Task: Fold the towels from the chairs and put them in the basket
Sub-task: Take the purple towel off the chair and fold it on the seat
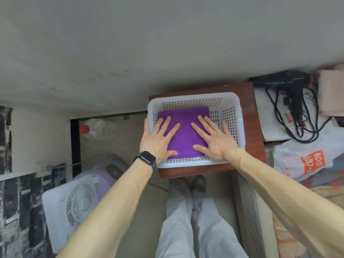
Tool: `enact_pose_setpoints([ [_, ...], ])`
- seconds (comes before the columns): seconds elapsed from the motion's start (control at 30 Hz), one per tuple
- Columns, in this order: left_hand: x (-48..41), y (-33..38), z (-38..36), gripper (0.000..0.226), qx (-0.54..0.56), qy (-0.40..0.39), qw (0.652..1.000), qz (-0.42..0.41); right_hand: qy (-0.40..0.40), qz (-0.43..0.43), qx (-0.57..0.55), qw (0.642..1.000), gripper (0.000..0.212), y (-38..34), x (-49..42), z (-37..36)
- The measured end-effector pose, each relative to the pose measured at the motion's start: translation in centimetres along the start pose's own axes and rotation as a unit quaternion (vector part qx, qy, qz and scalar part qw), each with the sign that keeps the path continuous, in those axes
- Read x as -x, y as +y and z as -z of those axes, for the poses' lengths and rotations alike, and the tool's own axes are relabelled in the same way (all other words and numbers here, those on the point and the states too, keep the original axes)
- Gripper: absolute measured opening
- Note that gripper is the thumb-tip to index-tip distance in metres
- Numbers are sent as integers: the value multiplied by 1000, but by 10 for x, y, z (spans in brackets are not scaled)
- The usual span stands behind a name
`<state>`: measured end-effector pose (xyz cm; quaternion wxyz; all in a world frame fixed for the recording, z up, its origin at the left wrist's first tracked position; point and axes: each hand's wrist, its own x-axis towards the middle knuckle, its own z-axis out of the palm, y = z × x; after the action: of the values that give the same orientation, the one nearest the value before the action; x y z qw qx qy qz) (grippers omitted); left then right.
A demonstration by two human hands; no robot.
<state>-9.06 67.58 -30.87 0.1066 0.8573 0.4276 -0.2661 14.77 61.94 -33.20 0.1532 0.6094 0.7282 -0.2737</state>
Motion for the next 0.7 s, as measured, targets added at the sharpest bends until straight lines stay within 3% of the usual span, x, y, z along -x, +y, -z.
enact_pose_setpoints([
  [0.47, -11, 19, 6, 107, -12, -57, 996, 71, -51, -39, 0, 998, 79, -12, -3, 5],
  [0.6, 5, 25, 16, 96, -3, -33, 997, 73, -8, -21, 39, 999, 80, -22, 4, 21],
  [0.7, 39, 26, 17, 77, 50, 14, 989, 135, 54, 2, 41, 998, 68, -30, 22, 28],
])
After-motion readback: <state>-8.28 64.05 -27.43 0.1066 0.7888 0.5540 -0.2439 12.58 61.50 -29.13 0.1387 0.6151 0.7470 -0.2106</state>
